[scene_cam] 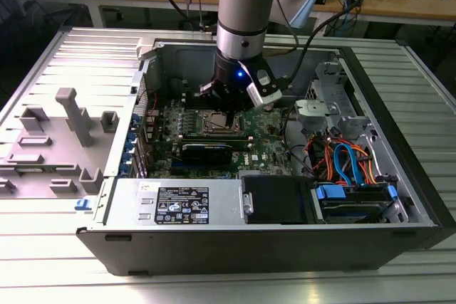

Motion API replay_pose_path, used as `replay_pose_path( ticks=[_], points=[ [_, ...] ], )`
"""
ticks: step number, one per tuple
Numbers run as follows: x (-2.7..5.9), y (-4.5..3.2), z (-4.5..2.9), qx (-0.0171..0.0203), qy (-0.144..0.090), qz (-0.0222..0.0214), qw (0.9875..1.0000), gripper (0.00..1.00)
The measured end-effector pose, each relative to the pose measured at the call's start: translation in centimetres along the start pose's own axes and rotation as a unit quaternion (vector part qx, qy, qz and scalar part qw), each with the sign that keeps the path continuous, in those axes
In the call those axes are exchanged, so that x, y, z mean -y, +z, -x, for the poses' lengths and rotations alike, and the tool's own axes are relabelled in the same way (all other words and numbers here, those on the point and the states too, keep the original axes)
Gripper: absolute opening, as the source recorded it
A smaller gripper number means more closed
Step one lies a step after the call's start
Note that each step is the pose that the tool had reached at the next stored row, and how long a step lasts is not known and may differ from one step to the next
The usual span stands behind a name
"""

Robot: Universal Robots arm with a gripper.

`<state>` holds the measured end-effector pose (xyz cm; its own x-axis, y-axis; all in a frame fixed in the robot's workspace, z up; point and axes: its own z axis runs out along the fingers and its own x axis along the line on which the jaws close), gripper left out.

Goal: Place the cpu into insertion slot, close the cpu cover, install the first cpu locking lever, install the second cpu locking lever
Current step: 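Install the second cpu locking lever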

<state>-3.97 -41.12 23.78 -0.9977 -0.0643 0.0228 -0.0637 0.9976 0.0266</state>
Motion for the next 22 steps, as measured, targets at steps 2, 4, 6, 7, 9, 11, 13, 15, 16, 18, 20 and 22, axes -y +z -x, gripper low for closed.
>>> replay_pose_path(
  ticks=[2,4,6,7,9,11,13,15,16,18,20,22],
  points=[
    [0.0,0.0,0.0,0.0,0.0,0.0,1.0,0.11],
    [0.0,0.0,0.0,-0.0001,0.0,0.0,1.0,0.11],
    [0.0,0.0,0.0,0.0,0.0,0.0002,1.0,0.11],
    [0.04,-0.02,0.01,-0.0001,0.0,0.0005,1.0,0.11],
    [0.47,-0.04,-0.03,-0.001,0.0,0.001,1.0,0.11],
    [0.57,-0.05,-0.05,-0.0011,0.0,0.0009,1.0,0.11],
    [0.68,-0.05,-0.14,-0.0013,0.0,0.001,1.0,0.11],
    [0.67,-0.04,-0.33,-0.0018,-0.001,0.0011,1.0,0.11],
    [0.66,-0.04,-0.46,-0.0021,-0.001,0.0013,1.0,0.11],
    [0.64,-0.03,-0.81,-0.0031,-0.001,0.0018,1.0,0.11],
    [0.62,-0.02,-1.03,-0.0039,-0.002,0.0019,1.0,0.11],
    [0.62,-0.02,-1.14,-0.0045,-0.004,0.002,1.0,0.11]
  ],
)
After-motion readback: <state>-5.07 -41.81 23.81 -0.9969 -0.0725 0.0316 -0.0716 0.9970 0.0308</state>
